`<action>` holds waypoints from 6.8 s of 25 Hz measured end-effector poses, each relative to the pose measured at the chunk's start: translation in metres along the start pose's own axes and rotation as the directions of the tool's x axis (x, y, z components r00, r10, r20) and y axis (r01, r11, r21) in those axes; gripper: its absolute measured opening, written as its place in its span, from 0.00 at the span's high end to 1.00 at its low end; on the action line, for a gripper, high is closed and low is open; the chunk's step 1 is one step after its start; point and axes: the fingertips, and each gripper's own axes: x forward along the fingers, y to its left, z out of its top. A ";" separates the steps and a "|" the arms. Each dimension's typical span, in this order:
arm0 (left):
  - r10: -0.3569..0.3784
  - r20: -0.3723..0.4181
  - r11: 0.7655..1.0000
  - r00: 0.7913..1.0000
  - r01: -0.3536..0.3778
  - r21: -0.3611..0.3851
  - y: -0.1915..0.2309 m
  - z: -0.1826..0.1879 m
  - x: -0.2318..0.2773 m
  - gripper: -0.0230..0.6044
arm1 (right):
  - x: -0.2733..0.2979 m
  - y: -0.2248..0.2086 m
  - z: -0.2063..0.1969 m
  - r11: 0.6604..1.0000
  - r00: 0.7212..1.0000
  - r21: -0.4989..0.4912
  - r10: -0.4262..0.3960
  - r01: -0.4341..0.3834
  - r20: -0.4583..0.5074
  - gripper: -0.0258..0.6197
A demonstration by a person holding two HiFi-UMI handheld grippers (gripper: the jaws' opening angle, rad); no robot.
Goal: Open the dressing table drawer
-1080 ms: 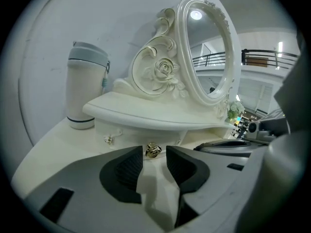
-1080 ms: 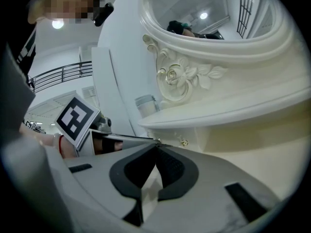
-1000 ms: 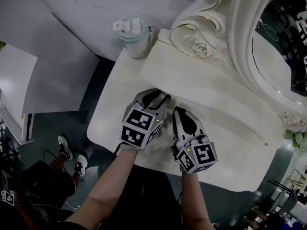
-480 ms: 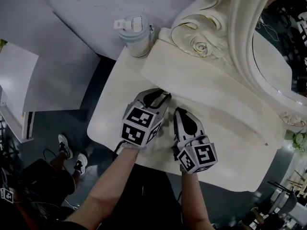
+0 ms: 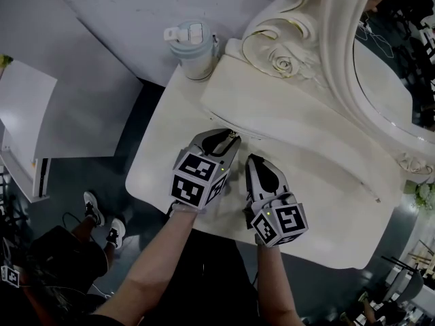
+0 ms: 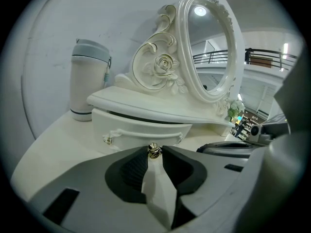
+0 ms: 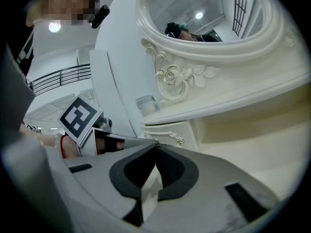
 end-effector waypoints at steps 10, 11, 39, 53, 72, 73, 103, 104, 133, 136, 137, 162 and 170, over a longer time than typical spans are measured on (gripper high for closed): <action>-0.014 -0.004 1.000 1.000 0.014 -0.019 -0.001 -0.007 -0.009 0.79 | -0.008 0.007 -0.004 1.000 1.000 0.015 -0.004 0.004 0.005 0.95; -0.014 -0.004 1.000 1.000 0.014 -0.021 -0.001 -0.008 -0.010 0.79 | -0.008 0.008 -0.005 1.000 1.000 0.014 -0.004 0.004 0.006 0.95; -0.022 -0.010 0.999 1.000 0.022 -0.040 -0.006 -0.020 -0.025 0.79 | -0.021 0.023 -0.014 0.999 1.000 0.036 -0.002 0.001 0.009 0.95; -0.019 -0.010 0.999 1.000 0.019 -0.049 -0.010 -0.026 -0.033 0.79 | -0.027 0.031 -0.021 0.999 1.000 0.041 0.010 -0.010 0.005 0.95; -0.015 -0.009 0.999 1.000 0.015 -0.050 -0.014 -0.034 -0.042 0.79 | -0.034 0.040 -0.030 0.999 1.000 0.049 0.019 -0.019 0.003 0.95; -0.015 -0.009 0.999 1.000 0.015 -0.051 -0.014 -0.035 -0.043 0.79 | -0.035 0.041 -0.030 0.999 1.000 0.049 0.019 -0.019 0.003 0.95; -0.011 0.031 0.999 0.999 0.012 -0.032 -0.023 -0.039 -0.056 0.70 | -0.051 0.046 -0.038 0.995 1.000 0.095 0.000 -0.002 0.018 0.95; -0.007 0.041 1.000 0.999 0.008 -0.026 -0.024 -0.038 -0.058 0.69 | -0.052 0.046 -0.037 0.995 1.000 0.097 -0.002 0.000 0.023 0.95; -0.158 0.267 0.983 0.951 0.127 0.132 -0.064 0.025 -0.161 0.96 | -0.116 0.097 0.061 0.989 0.987 -0.145 0.019 0.005 0.159 0.95; -0.169 0.286 0.981 0.943 0.134 0.140 -0.068 0.033 -0.172 0.96 | -0.122 0.105 0.073 0.987 0.984 -0.159 0.024 0.004 0.174 0.95; -0.172 0.293 0.981 0.941 0.135 0.140 -0.069 0.036 -0.176 0.96 | -0.124 0.107 0.077 0.987 0.983 -0.163 0.027 0.003 0.179 0.95; -0.210 0.454 0.973 0.866 0.140 0.184 -0.087 0.107 -0.262 0.96 | -0.153 0.156 0.142 0.972 0.964 -0.233 0.090 -0.030 0.251 0.96; -0.221 0.488 0.972 0.844 0.146 0.186 -0.087 0.122 -0.274 0.96 | -0.153 0.167 0.154 0.967 0.957 -0.251 0.113 -0.044 0.266 0.96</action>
